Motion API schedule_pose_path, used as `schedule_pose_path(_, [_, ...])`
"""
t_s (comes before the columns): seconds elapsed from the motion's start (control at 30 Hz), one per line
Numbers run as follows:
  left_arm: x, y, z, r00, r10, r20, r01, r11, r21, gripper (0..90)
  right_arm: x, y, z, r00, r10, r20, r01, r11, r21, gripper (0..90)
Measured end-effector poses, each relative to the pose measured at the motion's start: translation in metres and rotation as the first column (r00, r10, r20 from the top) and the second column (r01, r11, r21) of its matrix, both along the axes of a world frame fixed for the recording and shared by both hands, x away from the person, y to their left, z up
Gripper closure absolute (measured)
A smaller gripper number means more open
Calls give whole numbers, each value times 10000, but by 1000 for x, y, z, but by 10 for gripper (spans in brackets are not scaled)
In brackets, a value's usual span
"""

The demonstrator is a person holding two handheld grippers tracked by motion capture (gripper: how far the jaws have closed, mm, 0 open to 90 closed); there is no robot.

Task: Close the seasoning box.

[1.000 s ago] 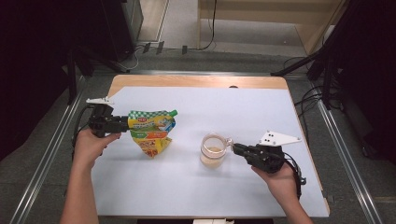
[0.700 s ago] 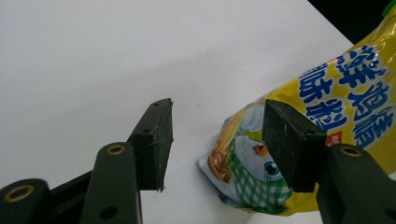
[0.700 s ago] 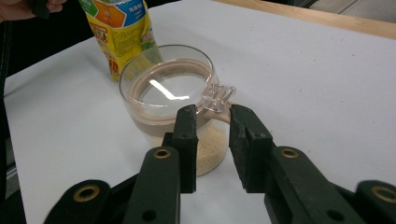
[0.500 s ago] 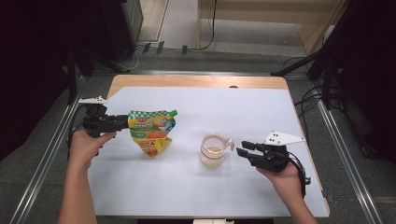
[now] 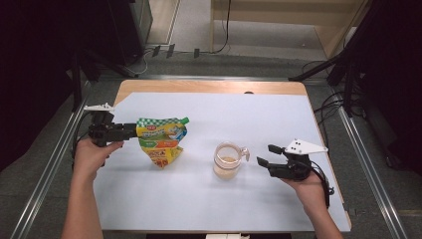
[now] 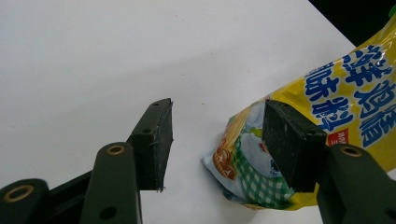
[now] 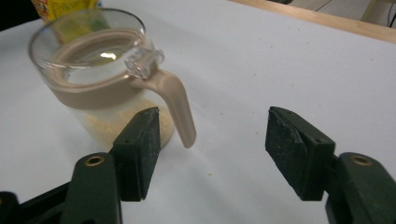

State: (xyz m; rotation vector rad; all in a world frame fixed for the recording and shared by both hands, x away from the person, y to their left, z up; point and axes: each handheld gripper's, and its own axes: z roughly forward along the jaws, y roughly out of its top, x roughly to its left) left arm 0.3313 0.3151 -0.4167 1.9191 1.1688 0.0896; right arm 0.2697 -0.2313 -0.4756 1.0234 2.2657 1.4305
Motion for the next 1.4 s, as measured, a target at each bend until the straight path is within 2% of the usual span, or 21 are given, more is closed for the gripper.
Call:
schedule_pose_path(0.27, [0,0,-1,10000,8,-11,-8,10000,45,437,6,-5,-6,9992,-336,-227,341,9992,221,302])
schedule_pose_path(0.4, [1,0,-2,10000,-4,-62,5,10000,45,437,8,-7,-9,9977,-673,-82,673,9977,-61,265])
schedule_pose_path(0.5, [1,0,-2,10000,0,-55,0,10000,26,437,10,-9,-10,9984,-567,-69,567,9984,-20,212])
schedule_pose_path(0.67, [1,1,-1,10000,57,-46,-57,10000,39,437,14,-11,-12,9932,-1160,-119,1158,9931,-197,213])
schedule_pose_path(0.83, [1,1,-2,9999,35,-95,-34,10000,43,435,16,-15,-14,9870,-1597,-157,1594,9871,-159,214])
schedule_pose_path(1.0, [2,0,-2,9999,37,-101,-36,10000,90,429,16,-16,-15,9857,-1653,-323,1650,9862,-121,214])
schedule_pose_path(1.4, [3,0,-5,9997,81,-242,-77,9998,177,408,17,-16,-16,9841,-1739,-367,1735,9847,-134,214])
